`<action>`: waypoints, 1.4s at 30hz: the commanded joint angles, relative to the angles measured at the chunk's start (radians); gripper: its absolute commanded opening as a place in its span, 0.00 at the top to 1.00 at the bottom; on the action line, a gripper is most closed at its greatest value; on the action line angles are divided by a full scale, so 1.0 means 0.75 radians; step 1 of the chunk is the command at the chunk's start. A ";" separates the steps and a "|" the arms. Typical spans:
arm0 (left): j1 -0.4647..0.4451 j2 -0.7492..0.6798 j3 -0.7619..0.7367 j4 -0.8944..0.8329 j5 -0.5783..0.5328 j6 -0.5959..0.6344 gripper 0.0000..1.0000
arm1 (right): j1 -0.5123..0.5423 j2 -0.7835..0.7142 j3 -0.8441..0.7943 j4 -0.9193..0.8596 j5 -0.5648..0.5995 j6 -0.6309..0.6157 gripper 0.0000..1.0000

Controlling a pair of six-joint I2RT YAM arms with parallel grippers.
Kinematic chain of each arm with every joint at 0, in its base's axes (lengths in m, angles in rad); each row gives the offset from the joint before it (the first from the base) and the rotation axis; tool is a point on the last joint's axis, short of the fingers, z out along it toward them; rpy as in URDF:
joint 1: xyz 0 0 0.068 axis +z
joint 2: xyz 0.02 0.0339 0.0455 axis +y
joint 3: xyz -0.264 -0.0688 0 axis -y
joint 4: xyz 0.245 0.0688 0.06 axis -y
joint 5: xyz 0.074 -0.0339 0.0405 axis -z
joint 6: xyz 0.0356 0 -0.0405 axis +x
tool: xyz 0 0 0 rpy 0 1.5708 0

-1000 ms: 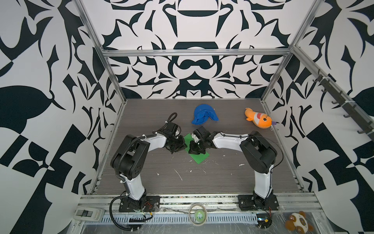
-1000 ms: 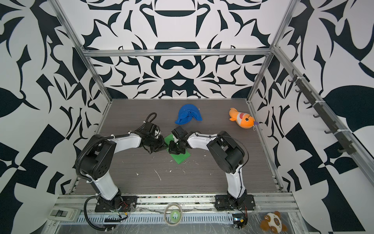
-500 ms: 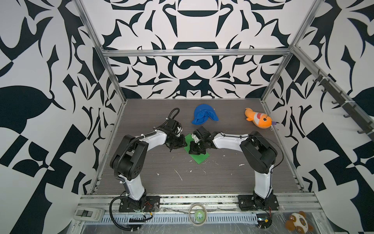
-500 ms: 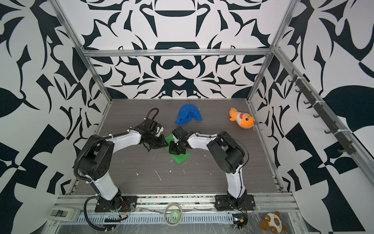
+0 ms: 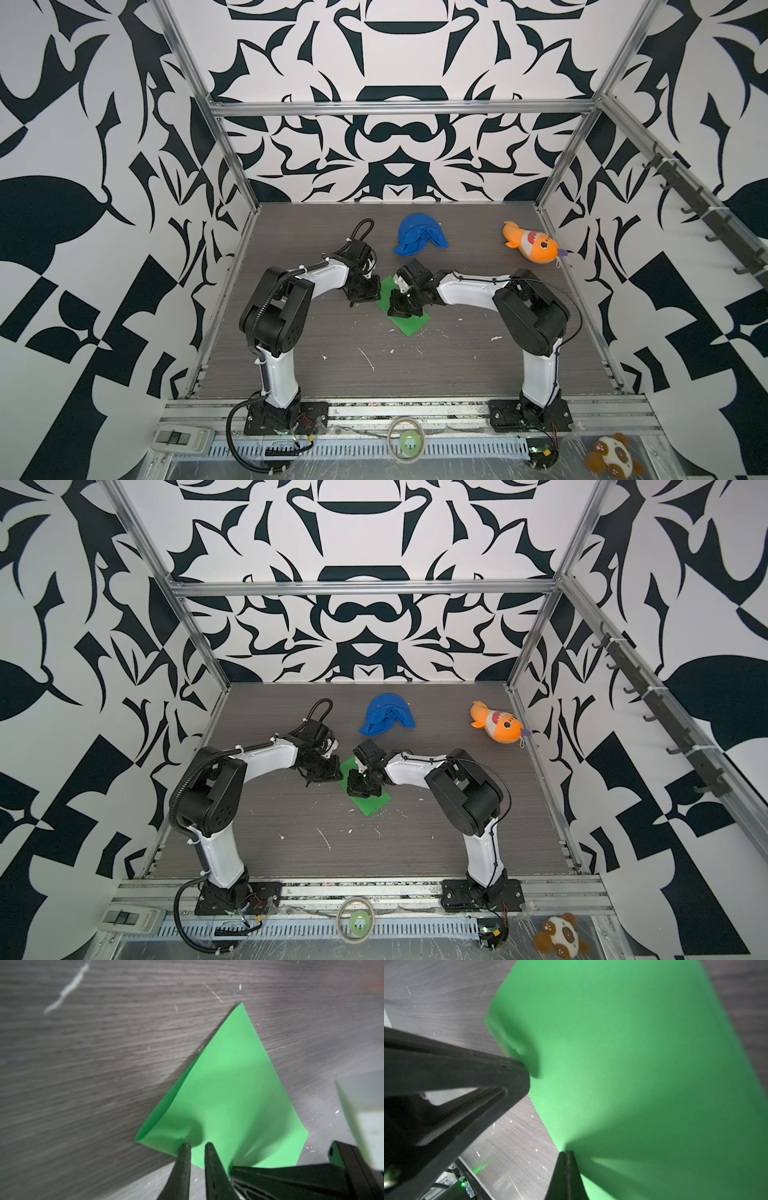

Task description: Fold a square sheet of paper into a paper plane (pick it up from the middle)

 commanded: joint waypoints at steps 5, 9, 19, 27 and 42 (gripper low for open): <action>0.008 0.067 0.041 -0.125 -0.124 0.032 0.84 | 0.000 0.013 -0.059 -0.149 0.071 -0.018 0.98; 0.022 0.095 0.063 -0.183 -0.188 0.073 0.84 | 0.000 0.009 -0.068 -0.153 0.075 -0.022 0.98; 0.099 0.138 0.114 -0.238 -0.268 0.135 0.84 | 0.000 -0.001 -0.088 -0.145 0.084 -0.016 0.98; 0.132 0.062 0.254 -0.231 -0.253 0.066 0.81 | -0.011 -0.057 -0.040 0.014 0.004 0.001 0.97; 0.093 -0.468 -0.318 0.234 -0.084 -0.674 0.46 | -0.294 -0.272 -0.074 -0.174 0.090 -0.316 0.57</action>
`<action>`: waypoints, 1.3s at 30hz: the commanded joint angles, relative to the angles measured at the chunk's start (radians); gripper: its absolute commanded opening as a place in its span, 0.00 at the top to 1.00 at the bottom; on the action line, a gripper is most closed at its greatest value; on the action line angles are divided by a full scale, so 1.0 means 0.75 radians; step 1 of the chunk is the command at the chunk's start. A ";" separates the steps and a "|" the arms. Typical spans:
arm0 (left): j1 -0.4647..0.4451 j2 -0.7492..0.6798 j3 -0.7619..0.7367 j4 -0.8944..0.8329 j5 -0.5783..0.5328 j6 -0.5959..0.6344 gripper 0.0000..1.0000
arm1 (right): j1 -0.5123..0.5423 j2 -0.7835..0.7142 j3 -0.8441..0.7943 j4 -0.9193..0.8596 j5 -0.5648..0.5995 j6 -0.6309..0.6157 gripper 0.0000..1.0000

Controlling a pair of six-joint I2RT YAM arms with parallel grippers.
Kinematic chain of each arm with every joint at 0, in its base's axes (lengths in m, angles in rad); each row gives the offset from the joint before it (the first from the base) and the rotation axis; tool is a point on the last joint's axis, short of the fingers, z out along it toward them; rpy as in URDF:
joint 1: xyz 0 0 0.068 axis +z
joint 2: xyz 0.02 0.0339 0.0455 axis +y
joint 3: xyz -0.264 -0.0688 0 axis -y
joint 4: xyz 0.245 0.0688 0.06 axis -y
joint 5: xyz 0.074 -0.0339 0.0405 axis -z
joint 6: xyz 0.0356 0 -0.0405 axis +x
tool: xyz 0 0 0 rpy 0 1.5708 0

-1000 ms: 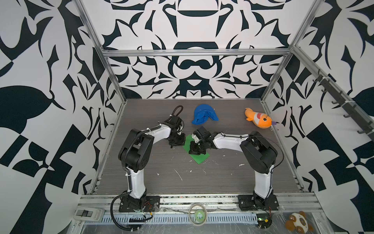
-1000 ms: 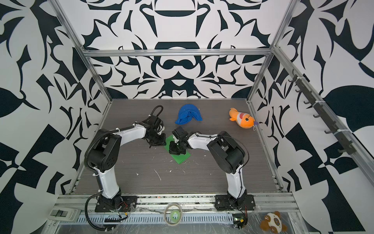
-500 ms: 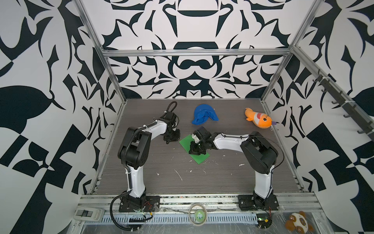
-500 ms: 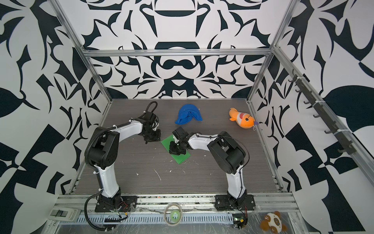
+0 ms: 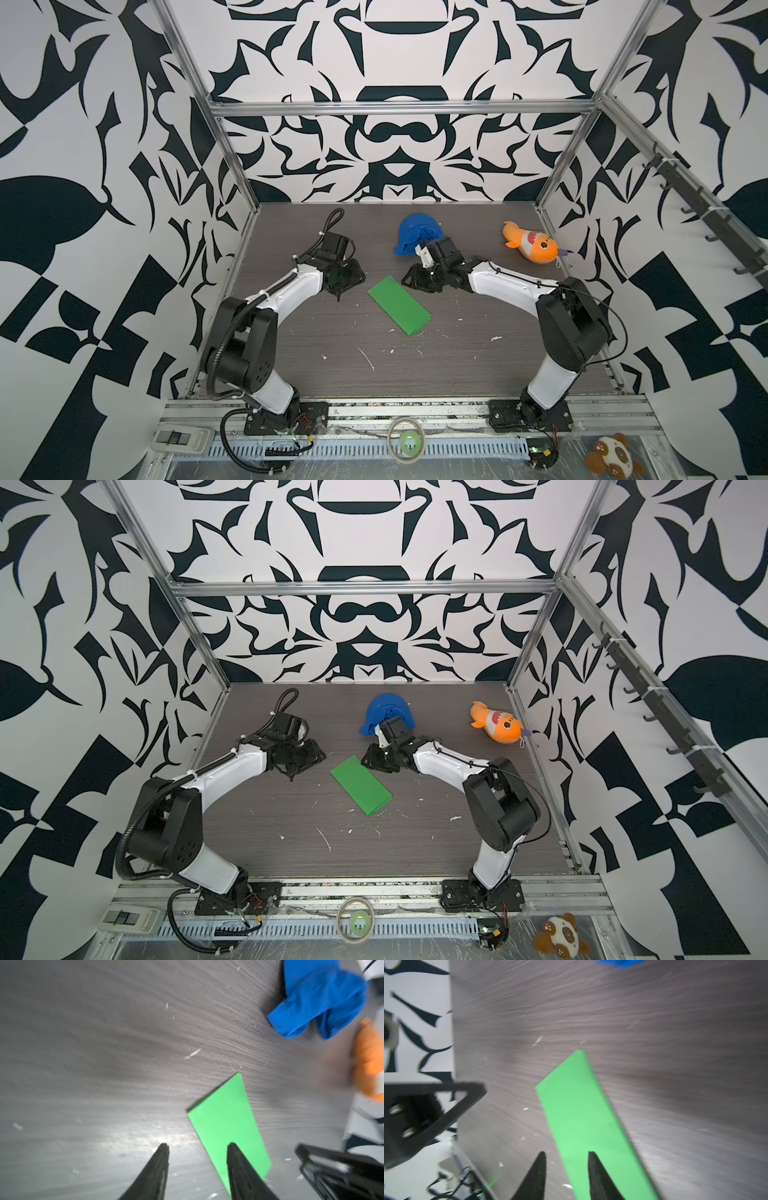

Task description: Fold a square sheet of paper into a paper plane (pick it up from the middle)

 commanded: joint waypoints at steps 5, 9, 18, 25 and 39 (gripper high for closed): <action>-0.066 -0.058 -0.161 0.181 0.076 -0.318 0.37 | -0.040 0.034 -0.026 -0.227 0.035 -0.193 0.47; -0.101 0.022 -0.159 0.235 0.097 -0.346 0.34 | -0.041 0.066 -0.035 -0.260 0.023 -0.211 0.45; -0.114 0.217 -0.045 0.209 0.131 -0.315 0.43 | -0.022 0.062 -0.115 -0.252 -0.075 -0.177 0.60; -0.114 0.357 0.091 0.157 0.195 -0.196 0.62 | 0.034 0.020 -0.216 -0.204 -0.106 -0.103 0.73; -0.113 0.425 0.313 -0.020 0.184 -0.009 0.66 | 0.031 -0.107 -0.332 -0.068 -0.083 0.067 0.72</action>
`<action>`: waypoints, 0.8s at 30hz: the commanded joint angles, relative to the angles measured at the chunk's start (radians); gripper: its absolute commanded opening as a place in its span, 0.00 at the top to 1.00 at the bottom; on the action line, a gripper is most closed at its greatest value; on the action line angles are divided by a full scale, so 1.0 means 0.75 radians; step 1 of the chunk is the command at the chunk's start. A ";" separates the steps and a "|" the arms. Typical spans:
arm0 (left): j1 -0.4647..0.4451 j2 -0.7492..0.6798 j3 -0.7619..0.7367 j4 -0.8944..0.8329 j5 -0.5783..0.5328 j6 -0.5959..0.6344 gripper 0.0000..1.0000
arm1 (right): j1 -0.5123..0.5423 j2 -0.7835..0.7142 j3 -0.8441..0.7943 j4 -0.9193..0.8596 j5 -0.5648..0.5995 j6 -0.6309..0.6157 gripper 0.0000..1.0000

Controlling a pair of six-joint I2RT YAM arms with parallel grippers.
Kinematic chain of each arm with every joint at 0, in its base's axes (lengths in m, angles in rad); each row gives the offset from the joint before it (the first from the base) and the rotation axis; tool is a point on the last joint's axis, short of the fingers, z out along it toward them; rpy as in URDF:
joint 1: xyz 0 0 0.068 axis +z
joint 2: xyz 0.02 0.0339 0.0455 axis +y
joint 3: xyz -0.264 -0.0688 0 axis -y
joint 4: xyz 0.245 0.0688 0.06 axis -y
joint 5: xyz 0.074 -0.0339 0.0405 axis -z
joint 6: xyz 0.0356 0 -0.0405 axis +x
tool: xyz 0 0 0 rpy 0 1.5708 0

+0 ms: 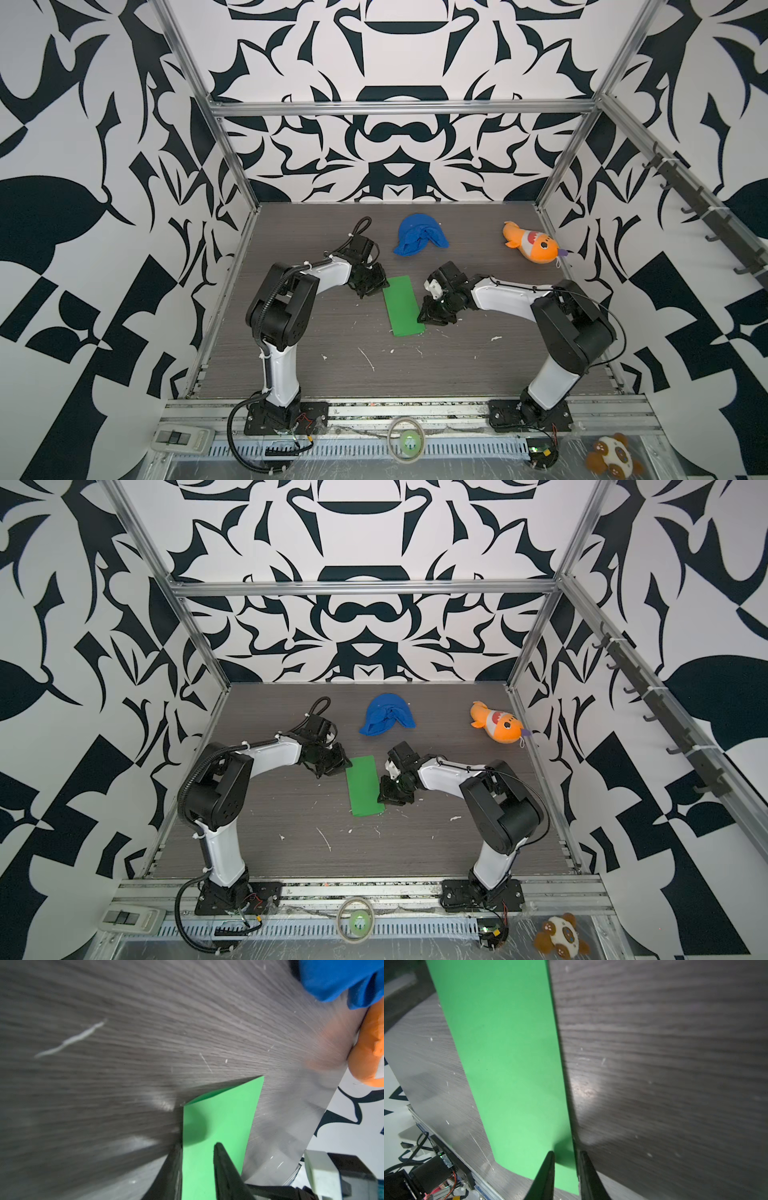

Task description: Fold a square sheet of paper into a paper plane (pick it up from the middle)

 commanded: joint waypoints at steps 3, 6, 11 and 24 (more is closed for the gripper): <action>-0.003 -0.158 -0.023 -0.122 -0.092 0.019 0.64 | -0.023 -0.103 -0.050 0.055 0.025 0.075 0.69; -0.024 -0.246 -0.123 -0.052 -0.054 -0.073 0.65 | -0.026 -0.119 -0.052 0.059 -0.005 0.074 0.69; -0.110 -0.292 -0.270 0.129 0.025 -0.232 0.73 | -0.026 -0.101 -0.052 0.060 -0.059 0.066 0.69; -0.160 -0.164 -0.307 0.159 0.058 -0.247 0.82 | -0.027 -0.046 -0.053 0.036 -0.113 0.010 0.61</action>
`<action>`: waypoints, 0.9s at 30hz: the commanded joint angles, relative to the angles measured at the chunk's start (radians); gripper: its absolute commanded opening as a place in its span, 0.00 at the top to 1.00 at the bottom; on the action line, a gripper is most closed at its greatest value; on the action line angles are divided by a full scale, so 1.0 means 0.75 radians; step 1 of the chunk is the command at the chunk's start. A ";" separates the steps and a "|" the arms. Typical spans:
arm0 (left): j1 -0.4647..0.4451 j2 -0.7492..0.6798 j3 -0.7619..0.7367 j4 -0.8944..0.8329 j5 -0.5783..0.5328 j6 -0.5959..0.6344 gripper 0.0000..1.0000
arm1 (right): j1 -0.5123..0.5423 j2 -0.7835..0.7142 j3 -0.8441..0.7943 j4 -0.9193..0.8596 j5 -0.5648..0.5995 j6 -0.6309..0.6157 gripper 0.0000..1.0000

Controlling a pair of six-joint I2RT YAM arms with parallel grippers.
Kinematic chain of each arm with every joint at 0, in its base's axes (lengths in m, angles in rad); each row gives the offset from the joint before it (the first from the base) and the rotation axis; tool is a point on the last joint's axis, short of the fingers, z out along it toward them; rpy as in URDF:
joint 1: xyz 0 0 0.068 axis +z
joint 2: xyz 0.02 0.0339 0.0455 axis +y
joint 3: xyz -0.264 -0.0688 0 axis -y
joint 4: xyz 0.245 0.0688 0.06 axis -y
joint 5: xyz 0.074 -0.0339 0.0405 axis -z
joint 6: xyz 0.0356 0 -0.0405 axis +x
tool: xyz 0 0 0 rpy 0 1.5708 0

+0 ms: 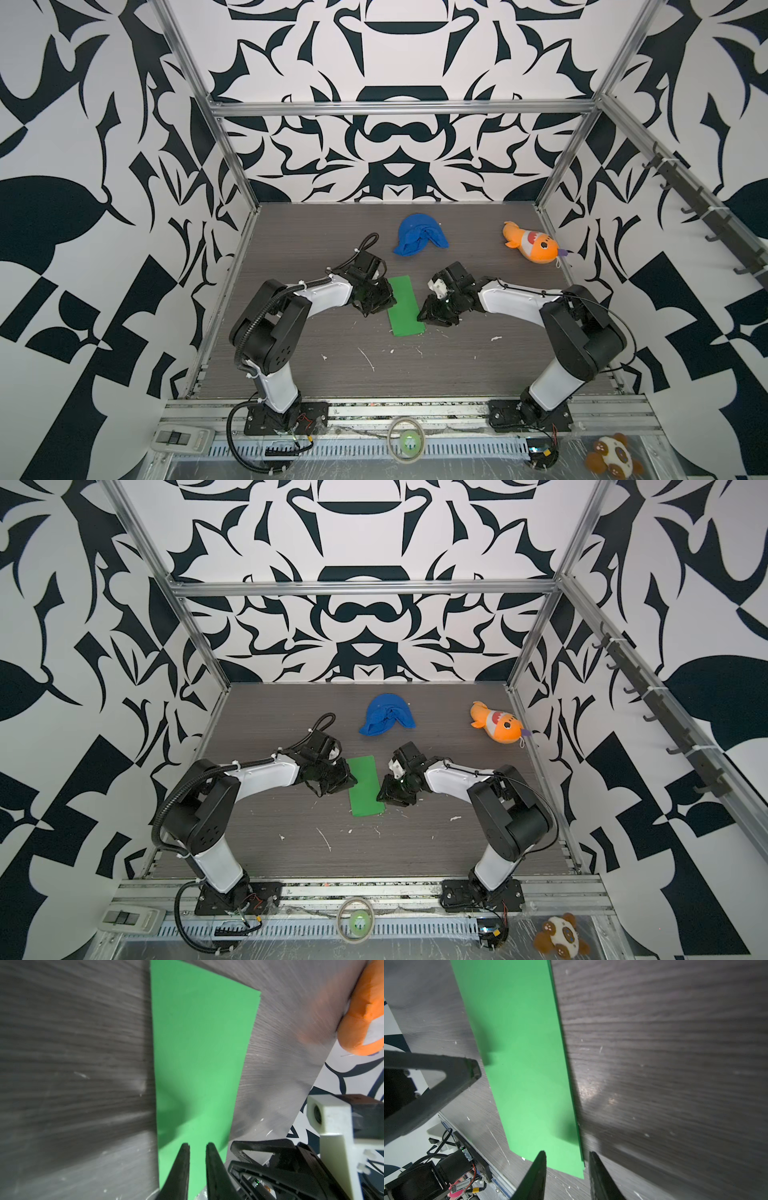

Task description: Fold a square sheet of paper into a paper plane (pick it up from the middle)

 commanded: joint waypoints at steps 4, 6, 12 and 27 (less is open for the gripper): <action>-0.002 0.044 -0.056 0.021 0.014 -0.011 0.82 | -0.001 0.026 0.000 -0.002 -0.057 -0.036 0.61; -0.002 0.050 -0.062 0.022 0.014 -0.004 0.82 | 0.000 0.025 -0.002 0.006 -0.069 -0.033 0.62; -0.004 0.077 -0.076 0.022 0.012 0.011 0.82 | 0.000 0.017 -0.010 0.033 -0.107 -0.019 0.64; -0.004 0.081 -0.079 -0.011 -0.016 0.034 0.82 | -0.001 -0.001 -0.063 0.012 -0.117 0.011 0.64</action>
